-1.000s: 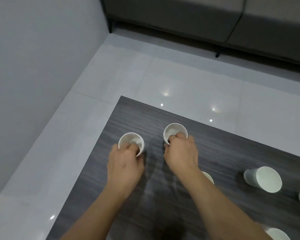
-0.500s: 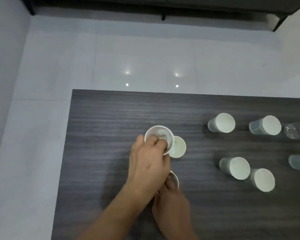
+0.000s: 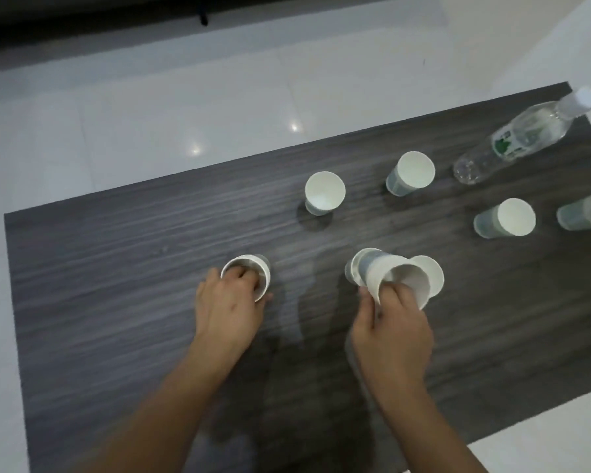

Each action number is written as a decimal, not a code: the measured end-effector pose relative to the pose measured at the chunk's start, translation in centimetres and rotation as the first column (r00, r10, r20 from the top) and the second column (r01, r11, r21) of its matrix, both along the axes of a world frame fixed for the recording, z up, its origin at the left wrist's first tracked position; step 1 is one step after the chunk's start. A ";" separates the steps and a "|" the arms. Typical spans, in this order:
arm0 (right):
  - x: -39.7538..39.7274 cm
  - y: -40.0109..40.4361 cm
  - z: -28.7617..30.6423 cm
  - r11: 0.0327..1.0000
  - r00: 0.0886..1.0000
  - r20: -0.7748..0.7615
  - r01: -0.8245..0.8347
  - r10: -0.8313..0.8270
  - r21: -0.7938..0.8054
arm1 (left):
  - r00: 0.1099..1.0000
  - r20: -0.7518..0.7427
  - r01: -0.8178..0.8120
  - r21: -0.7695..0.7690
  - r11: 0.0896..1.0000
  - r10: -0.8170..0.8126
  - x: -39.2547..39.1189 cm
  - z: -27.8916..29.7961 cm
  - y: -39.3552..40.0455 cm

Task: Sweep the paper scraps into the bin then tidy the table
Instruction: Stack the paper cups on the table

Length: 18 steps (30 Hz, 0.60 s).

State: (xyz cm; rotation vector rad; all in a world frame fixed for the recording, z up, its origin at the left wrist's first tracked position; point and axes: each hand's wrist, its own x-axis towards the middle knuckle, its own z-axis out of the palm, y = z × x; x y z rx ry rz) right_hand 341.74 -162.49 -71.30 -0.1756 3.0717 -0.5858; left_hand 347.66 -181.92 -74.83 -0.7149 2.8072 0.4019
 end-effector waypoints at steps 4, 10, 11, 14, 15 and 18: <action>-2.5 -0.2 -2.4 0.974 0.945 0.320 -0.131 0.066 0.186 | 0.979 -0.191 -0.077 0.006 0.997 0.076 -1.6 1.8 1.7; -4.1 0.6 -1.0 0.983 0.959 0.220 -0.185 0.181 -0.003 | 0.816 -0.560 -0.150 0.040 0.988 0.146 -8.9 5.7 4.7; -4.4 1.1 -0.2 0.983 0.975 0.140 -0.164 0.175 -0.087 | 0.829 -0.545 -0.129 0.030 0.991 0.124 -10.2 5.8 5.0; -7.5 2.5 2.3 0.965 0.989 -0.113 -0.124 0.100 -0.231 | 0.912 -0.408 -0.071 -0.041 0.997 0.048 -13.3 4.6 5.6; -9.3 2.9 2.8 0.963 0.984 -0.156 -0.119 0.082 -0.243 | 0.940 -0.338 -0.060 -0.057 0.997 0.037 -14.1 3.8 5.8; -15.0 3.4 2.6 0.967 0.977 -0.191 -0.140 0.099 -0.214 | 0.989 -0.145 -0.046 -0.077 0.996 0.035 -15.3 1.5 6.0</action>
